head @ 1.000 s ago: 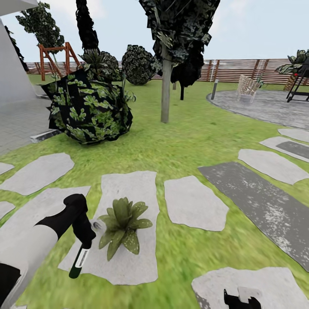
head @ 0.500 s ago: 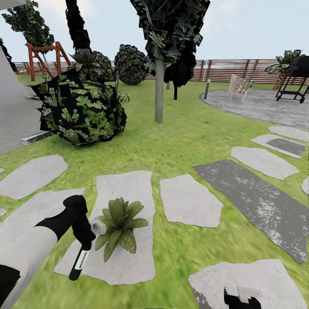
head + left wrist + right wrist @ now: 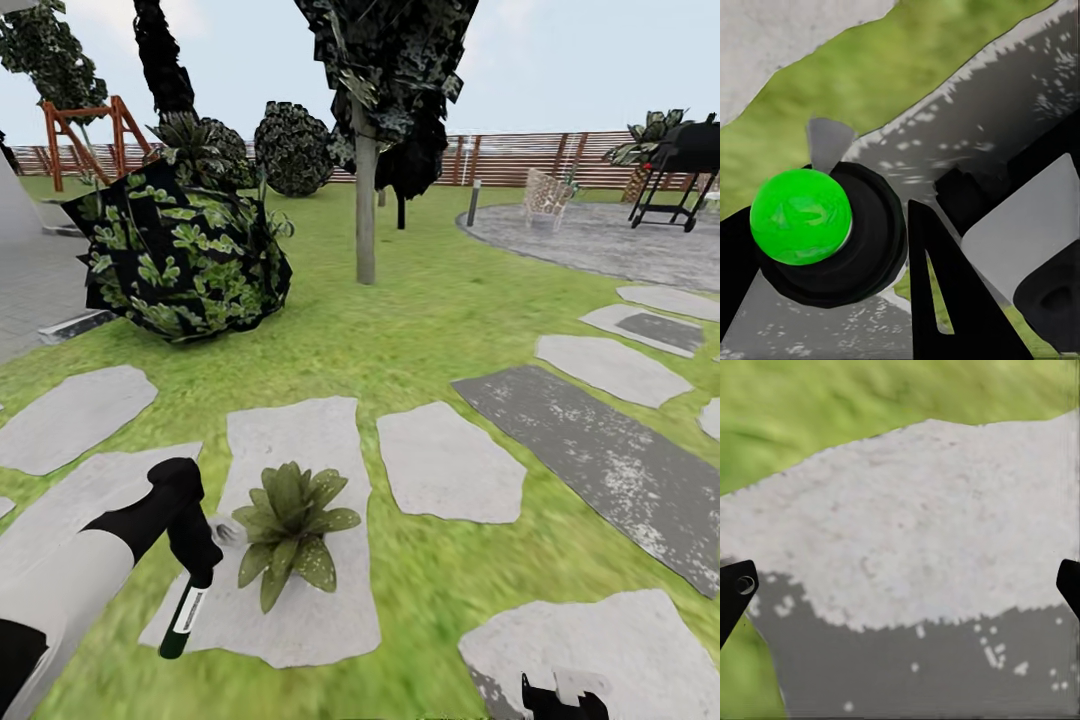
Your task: Pick up the pesticide atomizer in the garden and spray insectifuge to fully cover both potted plants in the garden.
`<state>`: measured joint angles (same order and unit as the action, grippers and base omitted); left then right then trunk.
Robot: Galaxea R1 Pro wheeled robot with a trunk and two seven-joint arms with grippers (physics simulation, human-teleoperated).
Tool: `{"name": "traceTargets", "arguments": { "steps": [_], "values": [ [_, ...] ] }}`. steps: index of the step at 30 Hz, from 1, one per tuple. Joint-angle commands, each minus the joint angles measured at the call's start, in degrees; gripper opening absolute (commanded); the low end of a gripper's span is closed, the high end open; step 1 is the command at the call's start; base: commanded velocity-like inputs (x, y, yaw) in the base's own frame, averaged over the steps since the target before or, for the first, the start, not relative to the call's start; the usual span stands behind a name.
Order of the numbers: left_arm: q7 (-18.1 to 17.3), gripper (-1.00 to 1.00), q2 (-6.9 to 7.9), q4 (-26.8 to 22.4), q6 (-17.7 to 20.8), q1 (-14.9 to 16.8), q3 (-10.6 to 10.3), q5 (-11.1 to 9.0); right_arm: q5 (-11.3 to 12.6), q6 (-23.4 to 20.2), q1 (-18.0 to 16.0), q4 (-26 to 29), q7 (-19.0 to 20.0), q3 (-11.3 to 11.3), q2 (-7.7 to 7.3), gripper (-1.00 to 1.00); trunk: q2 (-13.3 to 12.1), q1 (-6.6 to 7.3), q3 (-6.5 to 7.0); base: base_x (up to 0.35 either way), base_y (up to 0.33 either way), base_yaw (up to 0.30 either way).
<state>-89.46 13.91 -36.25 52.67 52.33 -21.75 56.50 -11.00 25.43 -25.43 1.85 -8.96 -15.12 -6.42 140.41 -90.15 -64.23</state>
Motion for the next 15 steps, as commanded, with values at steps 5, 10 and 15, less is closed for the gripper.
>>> {"name": "traceTargets", "arguments": {
  "steps": [5, 10, 15],
  "values": [
    [-0.54, -1.0, 0.06, 0.11, 0.43, -0.04, -0.22, 0.3, -0.6, 0.17, -0.05, -0.09, -0.26, -0.35, 0.01, 1.0, 0.02, 0.01, -0.05, 0.003, 0.002, -0.163],
    [-0.54, -1.0, 0.06, 0.08, 0.42, -0.04, -0.15, 0.28, -0.6, 0.16, -0.05, -0.09, -0.26, -0.35, 0.01, 1.0, 0.02, 0.01, -0.05, 0.0, 0.0, -0.02],
    [-0.54, -1.0, 0.06, -0.17, 0.36, -2.1, -0.14, 0.28, -0.6, 0.16, -0.05, -0.09, -0.26, -0.35, -0.01, 1.0, 0.02, 0.01, -0.05, 0.0, 0.0, -0.203]
  ]
}}
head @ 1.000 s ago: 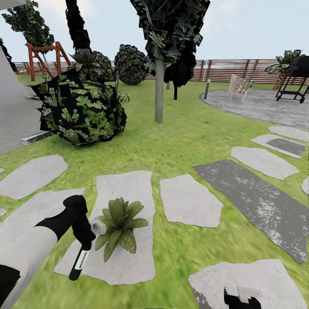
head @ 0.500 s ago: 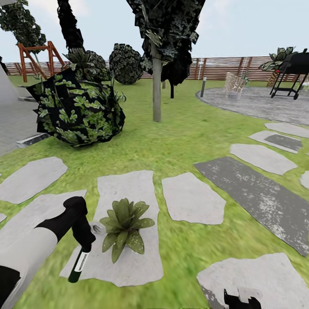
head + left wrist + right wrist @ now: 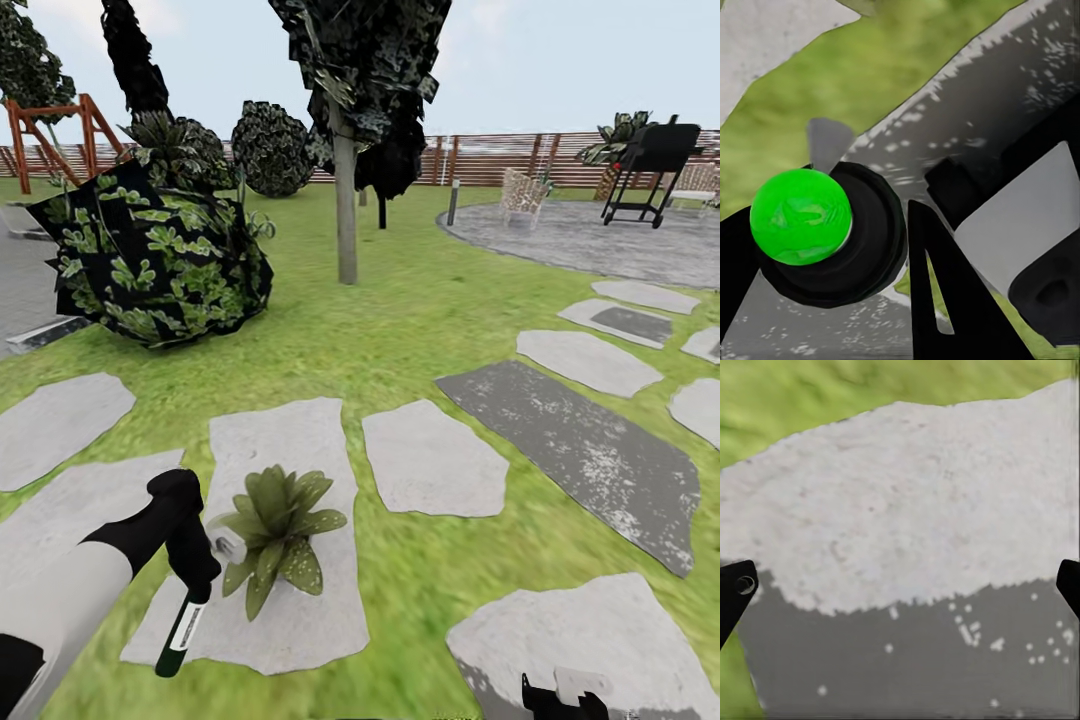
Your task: Pick up the pesticide atomizer in the garden and spray insectifuge to fully cover both potted plants in the garden.
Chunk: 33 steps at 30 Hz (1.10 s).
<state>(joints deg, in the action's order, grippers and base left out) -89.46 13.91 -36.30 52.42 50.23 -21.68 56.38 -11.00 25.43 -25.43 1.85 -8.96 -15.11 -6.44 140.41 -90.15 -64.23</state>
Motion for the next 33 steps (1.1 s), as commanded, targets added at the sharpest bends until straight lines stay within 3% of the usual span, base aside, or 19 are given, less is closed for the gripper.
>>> {"name": "traceTargets", "arguments": {
  "steps": [1, 7, 17, 26, 33],
  "values": [
    [-0.54, -1.0, 0.06, -0.17, 0.61, -0.17, -0.21, 0.4, -0.6, 0.16, -0.05, -0.09, -0.26, -0.35, 0.0, 1.0, 0.02, 0.01, -0.05, 0.0, 0.0, -0.239],
    [-0.54, -1.0, 0.06, -0.48, 0.66, -0.47, -0.21, 0.32, -0.6, 0.18, -0.05, -0.09, -0.26, -0.35, 0.02, 1.0, 0.02, 0.01, -0.05, -0.013, -0.002, -0.044],
    [-0.54, -1.0, 0.06, -0.52, 0.66, -0.48, 0.13, 0.4, -0.6, 0.16, -0.05, -0.09, -0.26, -0.35, 0.02, 1.0, 0.02, 0.01, -0.05, -0.248, 0.087, -0.002],
    [-0.54, -1.0, 0.06, -0.38, 0.66, -0.48, 0.06, 0.32, -0.6, 0.15, -0.05, -0.09, -0.26, -0.35, 0.02, 1.0, 0.02, 0.01, -0.05, -0.01, 0.106, -0.227],
    [-0.54, -1.0, -0.15, -0.51, 0.66, -0.48, 0.06, 0.33, -0.6, 0.17, -0.05, -0.09, -0.26, -0.35, 0.02, 1.0, 0.02, 0.01, -0.05, 0.0, 0.001, -0.043]
  ]
}}
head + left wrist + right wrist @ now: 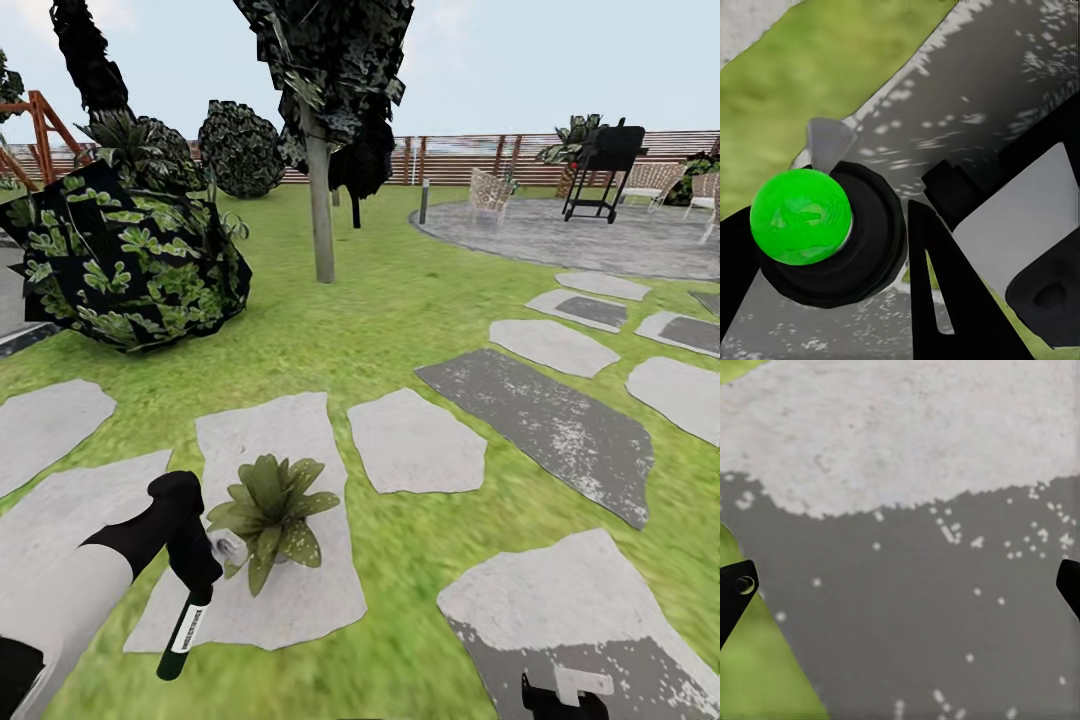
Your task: Pick up the pesticide atomizer in the garden and spray insectifuge to fully cover both potted plants in the garden.
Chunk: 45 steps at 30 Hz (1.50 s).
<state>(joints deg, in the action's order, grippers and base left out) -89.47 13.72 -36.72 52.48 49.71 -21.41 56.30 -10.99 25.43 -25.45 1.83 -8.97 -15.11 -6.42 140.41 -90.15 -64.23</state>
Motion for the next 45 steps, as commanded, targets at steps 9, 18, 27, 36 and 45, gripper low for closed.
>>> {"name": "traceTargets", "arguments": {
  "steps": [9, 18, 27, 36, 45],
  "values": [
    [-0.53, -1.0, -0.89, -0.1, 0.61, 0.03, -0.09, 0.56, -0.6, 0.16, -0.04, -0.07, -0.26, -0.36, 0.0, 1.0, 0.02, 0.01, -0.05, -0.034, 0.0, -0.152],
    [-0.53, -1.0, -0.6, 0.07, 0.61, -0.01, -0.2, 0.58, -0.61, 0.18, -0.03, -0.07, -0.31, -0.36, 0.0, 1.0, 0.02, 0.01, -0.05, -0.303, 0.071, -0.01],
    [-0.11, -1.0, -0.32, 0.66, 0.62, -0.14, -0.1, 0.58, -0.61, 0.23, -0.04, -0.07, -0.25, -0.36, -0.17, 1.0, 0.02, 0.01, -0.05, -0.139, 0.235, 0.0],
    [5.15, -1.0, -0.87, -0.17, 0.77, -0.14, 0.23, 0.41, -0.61, 0.23, -0.04, -0.07, -0.26, -0.36, -0.18, 1.0, 0.02, 0.01, -0.05, 0.118, 0.158, 0.0],
    [7.54, -1.0, -0.44, -0.1, 0.41, 0.23, 6.18, -4.32, -0.61, 0.23, -0.03, -0.07, -0.26, -0.36, -0.09, 1.0, 0.02, 0.01, -0.05, 0.003, 0.003, -0.017]
  ]
}}
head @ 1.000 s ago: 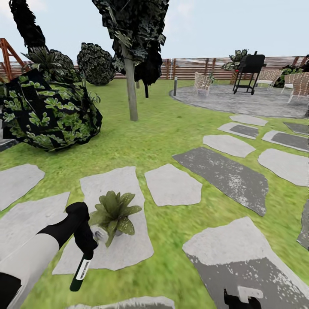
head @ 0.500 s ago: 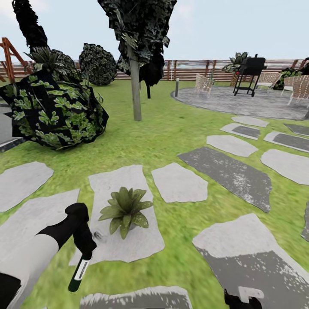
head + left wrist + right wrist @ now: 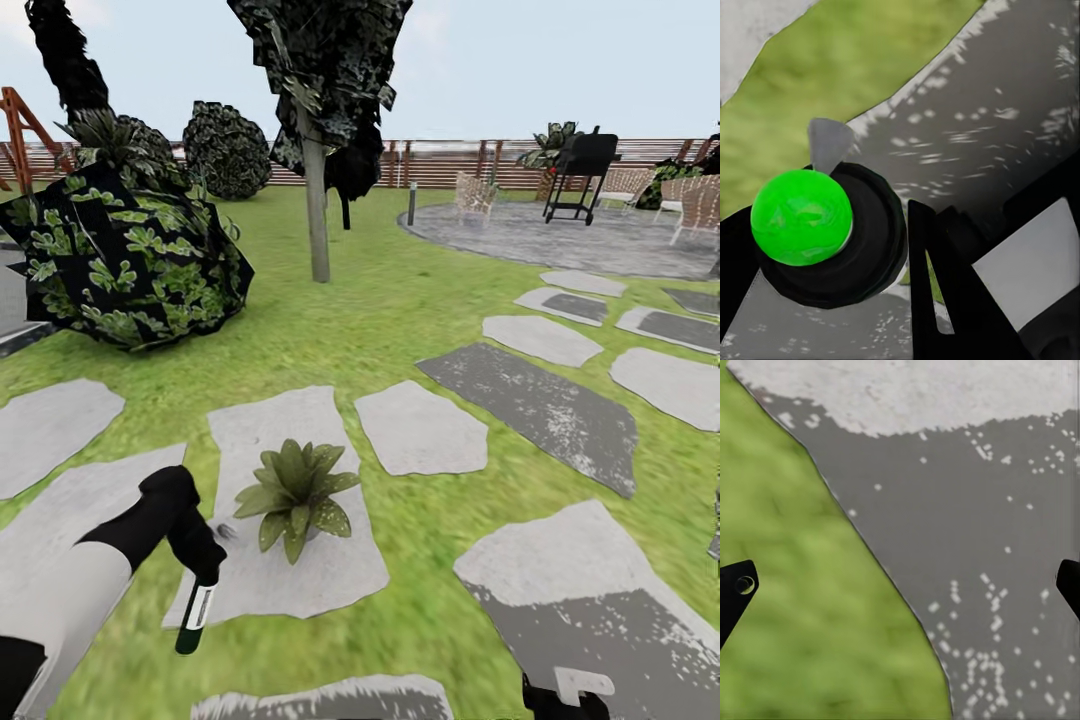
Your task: Pick up the pesticide atomizer in the garden and spray insectifuge to fully cover both potted plants in the garden.
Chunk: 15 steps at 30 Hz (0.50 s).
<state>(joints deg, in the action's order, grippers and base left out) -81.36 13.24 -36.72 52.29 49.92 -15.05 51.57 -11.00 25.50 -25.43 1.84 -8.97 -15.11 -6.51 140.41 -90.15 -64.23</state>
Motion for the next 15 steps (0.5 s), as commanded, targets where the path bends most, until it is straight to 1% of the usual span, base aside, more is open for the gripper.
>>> {"name": "traceTargets", "arguments": {
  "steps": [1, 5, 8, 11, 15],
  "values": [
    [-0.65, -1.0, 0.12, -0.09, 0.57, 0.16, -0.12, 0.56, -0.6, 0.16, -0.05, -0.08, -0.26, -0.36, 0.0, 1.0, 0.02, 0.01, -0.05, 0.0, 0.0, -0.195],
    [-0.81, -1.0, 0.02, 0.05, 0.59, 0.45, -0.15, 0.77, -0.6, 0.16, -0.06, -0.08, -0.26, -0.36, 0.01, 1.0, 0.02, 0.01, -0.05, 0.0, 0.0, -0.22],
    [-1.16, -1.0, -0.13, 0.1, 0.67, 0.59, -0.43, 0.74, -0.6, 0.16, -0.06, -0.08, -0.26, -0.36, 0.01, 1.0, 0.02, 0.01, -0.05, 0.108, 0.04, -0.055],
    [-1.24, -1.0, -0.23, 0.24, 0.7, 0.43, -0.6, 0.73, -0.6, 0.16, -0.06, -0.08, -0.26, -0.36, 0.01, 1.0, 0.02, 0.01, -0.05, 0.246, 0.18, -0.01],
    [-1.26, -1.0, -0.09, 0.65, 0.71, -0.18, -0.73, 0.72, -0.59, 0.16, -0.06, -0.08, -0.32, -0.36, 0.02, 1.0, 0.02, 0.01, -0.05, 0.181, 0.277, -0.001]
  ]
}}
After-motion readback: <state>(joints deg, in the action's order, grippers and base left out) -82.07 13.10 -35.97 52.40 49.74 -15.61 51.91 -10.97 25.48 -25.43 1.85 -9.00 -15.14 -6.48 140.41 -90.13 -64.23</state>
